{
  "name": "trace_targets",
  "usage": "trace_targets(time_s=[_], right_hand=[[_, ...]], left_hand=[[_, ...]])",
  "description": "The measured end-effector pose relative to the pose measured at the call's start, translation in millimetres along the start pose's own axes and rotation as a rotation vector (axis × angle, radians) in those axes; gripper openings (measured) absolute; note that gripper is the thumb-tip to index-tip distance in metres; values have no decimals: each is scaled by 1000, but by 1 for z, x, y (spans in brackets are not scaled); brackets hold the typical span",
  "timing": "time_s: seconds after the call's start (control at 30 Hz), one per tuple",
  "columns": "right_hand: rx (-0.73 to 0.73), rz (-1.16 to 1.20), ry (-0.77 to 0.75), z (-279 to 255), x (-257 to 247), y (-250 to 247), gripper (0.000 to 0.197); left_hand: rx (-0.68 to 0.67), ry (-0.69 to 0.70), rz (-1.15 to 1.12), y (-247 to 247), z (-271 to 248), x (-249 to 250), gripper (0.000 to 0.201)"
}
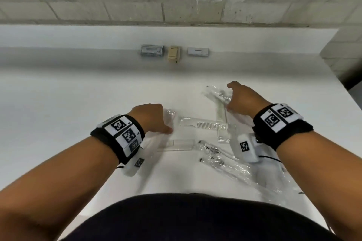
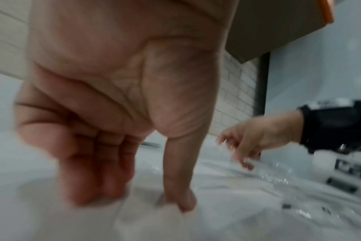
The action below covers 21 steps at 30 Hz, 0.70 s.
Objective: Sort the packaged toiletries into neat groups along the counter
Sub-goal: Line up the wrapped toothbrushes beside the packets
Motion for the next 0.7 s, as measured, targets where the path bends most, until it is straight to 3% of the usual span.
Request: trace_targets(time_s=[0.1, 0.17, 0.23, 0.33, 0.4, 0.5, 0.57, 0.63, 0.7], right_hand=[[-16, 177, -85, -21, -22, -11, 10], [-59, 144, -167, -43, -36, -12, 13], [-164, -70, -233, -67, -44, 1, 18], [-368, -310, -185, -91, -30, 51, 42], [-402, -362, -152, -96, -18, 74, 44], [-334, -324, -170, -95, -15, 64, 16], [-297, -207, -159, -94, -11, 40, 16], [-248, -23, -109, -96, 2, 15, 16], [-211, 204, -49, -100, 21, -4, 8]], left_hand=[[3, -14, -175, 8, -5, -1, 35], [23, -12, -263, 7, -11, 1, 24], [95, 6, -342, -3, -20, 5, 15], [178, 101, -465, -17, -37, 17, 8], [162, 166, -642, -20, -49, 29, 4], [77, 252, -857, -21, -66, 51, 17], [-8, 314, -951, -19, -75, 69, 17], [-41, 381, -910, -18, -79, 86, 13], [-16, 469, -707, -14, -81, 106, 9]])
Point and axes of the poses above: each hand's wrist, its own z-axis towards the middle knuckle, its own y-axis out of the palm, x = y × z, the point moved 9 cm from there along z, towards the middle knuckle, and after that the axes turned 4 degrees about -z, right-handed, at the moved point
